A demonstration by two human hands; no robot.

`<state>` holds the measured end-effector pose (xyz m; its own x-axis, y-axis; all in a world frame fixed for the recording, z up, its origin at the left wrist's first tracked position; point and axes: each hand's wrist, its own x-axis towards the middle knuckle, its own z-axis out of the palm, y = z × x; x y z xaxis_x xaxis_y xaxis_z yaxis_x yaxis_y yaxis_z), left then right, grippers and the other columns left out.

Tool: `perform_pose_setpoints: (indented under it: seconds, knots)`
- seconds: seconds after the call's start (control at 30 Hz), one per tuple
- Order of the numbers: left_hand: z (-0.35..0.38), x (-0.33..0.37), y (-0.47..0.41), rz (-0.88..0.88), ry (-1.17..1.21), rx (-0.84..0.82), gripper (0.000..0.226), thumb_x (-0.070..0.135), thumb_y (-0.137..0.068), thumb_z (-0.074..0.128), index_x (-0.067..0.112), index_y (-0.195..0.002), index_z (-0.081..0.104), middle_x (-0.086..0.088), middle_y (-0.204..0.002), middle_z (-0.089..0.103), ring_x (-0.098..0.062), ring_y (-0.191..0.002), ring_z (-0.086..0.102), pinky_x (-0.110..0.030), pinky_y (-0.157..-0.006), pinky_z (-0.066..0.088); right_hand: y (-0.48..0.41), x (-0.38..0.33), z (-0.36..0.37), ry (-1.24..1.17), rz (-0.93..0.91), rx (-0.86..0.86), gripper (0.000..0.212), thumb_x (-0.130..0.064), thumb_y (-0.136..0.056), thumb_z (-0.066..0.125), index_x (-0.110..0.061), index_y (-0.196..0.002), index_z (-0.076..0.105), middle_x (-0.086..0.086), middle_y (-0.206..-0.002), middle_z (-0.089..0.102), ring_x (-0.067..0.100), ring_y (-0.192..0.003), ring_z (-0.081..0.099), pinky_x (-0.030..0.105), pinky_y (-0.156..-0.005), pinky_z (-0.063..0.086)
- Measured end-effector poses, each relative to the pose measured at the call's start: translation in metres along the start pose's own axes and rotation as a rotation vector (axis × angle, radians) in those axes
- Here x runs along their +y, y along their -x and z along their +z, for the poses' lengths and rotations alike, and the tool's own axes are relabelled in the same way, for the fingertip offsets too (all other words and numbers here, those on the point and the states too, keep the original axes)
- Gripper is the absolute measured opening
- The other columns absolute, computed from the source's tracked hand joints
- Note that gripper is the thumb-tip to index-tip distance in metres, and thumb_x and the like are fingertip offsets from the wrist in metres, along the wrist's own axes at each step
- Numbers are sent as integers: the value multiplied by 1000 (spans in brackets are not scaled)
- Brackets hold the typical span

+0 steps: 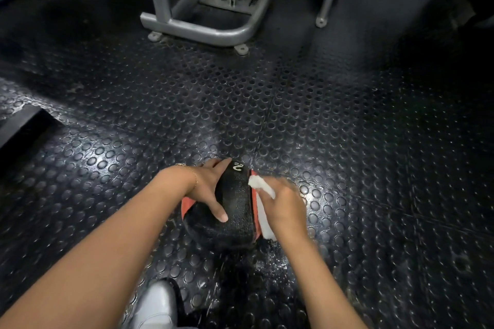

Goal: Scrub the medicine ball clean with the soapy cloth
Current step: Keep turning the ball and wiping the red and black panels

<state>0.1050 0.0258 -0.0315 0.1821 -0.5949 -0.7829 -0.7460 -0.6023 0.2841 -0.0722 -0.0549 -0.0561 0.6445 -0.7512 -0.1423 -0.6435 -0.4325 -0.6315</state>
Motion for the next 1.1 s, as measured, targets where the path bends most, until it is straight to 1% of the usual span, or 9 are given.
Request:
perform_pose_setpoints:
  seconds: [0.17,0.23,0.4,0.5,0.63,0.73,0.87,0.97,1.1]
  knots:
    - [0,-16,-1,13,101,2,141,51,-57,85,38,-142,-27,7,-156,-20,-19,-145,-2,-43,-118,16,17,13,-6,-18,-37,-101,26,-31,-89,55,-32,-114,62,-12,-110,55,11,-104,48,24,-77,36]
    - [3,-19,0,52,155,41,137,50,-58,83,43,-141,-26,6,-156,-19,-19,-146,-1,-42,-118,15,7,3,-11,-7,-60,-64,25,-30,-90,54,-31,-114,62,-11,-110,56,13,-104,48,26,-75,37]
    - [11,-18,1,139,327,211,106,44,-72,76,50,-145,0,9,-156,-19,-17,-145,1,-35,-118,15,-2,-16,5,49,-146,60,27,-25,-89,54,-29,-113,63,-2,-117,57,21,-111,45,32,-84,39]
    - [6,-20,-3,141,356,248,89,45,-79,69,46,-146,10,8,-157,-9,-17,-145,6,-32,-116,15,18,7,14,-4,-168,115,27,-14,-81,64,-24,-105,68,-1,-105,62,23,-97,53,30,-72,42]
    - [1,-15,-7,100,297,215,88,51,-81,64,44,-147,8,6,-158,-7,-21,-145,4,-39,-118,13,47,36,17,31,-156,94,23,-11,-78,69,-24,-97,72,-3,-99,64,20,-90,57,25,-67,39]
    - [-3,-3,-9,56,267,216,88,52,-82,62,41,-148,6,2,-158,-6,-22,-146,4,-40,-118,11,23,20,9,-70,-75,185,21,-20,-86,61,-29,-103,69,-6,-104,59,12,-93,48,25,-71,38]
    - [-5,11,-10,-22,248,240,86,54,-84,58,38,-149,3,-3,-158,-3,-28,-144,11,-40,-117,16,-9,-8,7,-11,-86,170,24,-24,-88,55,-27,-110,65,-3,-106,59,18,-101,47,30,-76,39]
    - [-6,16,-10,-56,274,247,84,54,-86,55,36,-150,3,-6,-157,-1,-32,-142,17,-40,-115,21,1,3,12,-29,-64,168,26,-21,-89,55,-26,-113,64,-3,-106,59,19,-103,47,31,-79,40]
    - [-8,20,-12,-80,292,247,86,55,-85,56,36,-149,3,-6,-157,0,-33,-142,18,-41,-115,22,19,21,6,-23,-52,125,26,-21,-89,56,-27,-112,64,-6,-107,58,17,-102,49,25,-72,35]
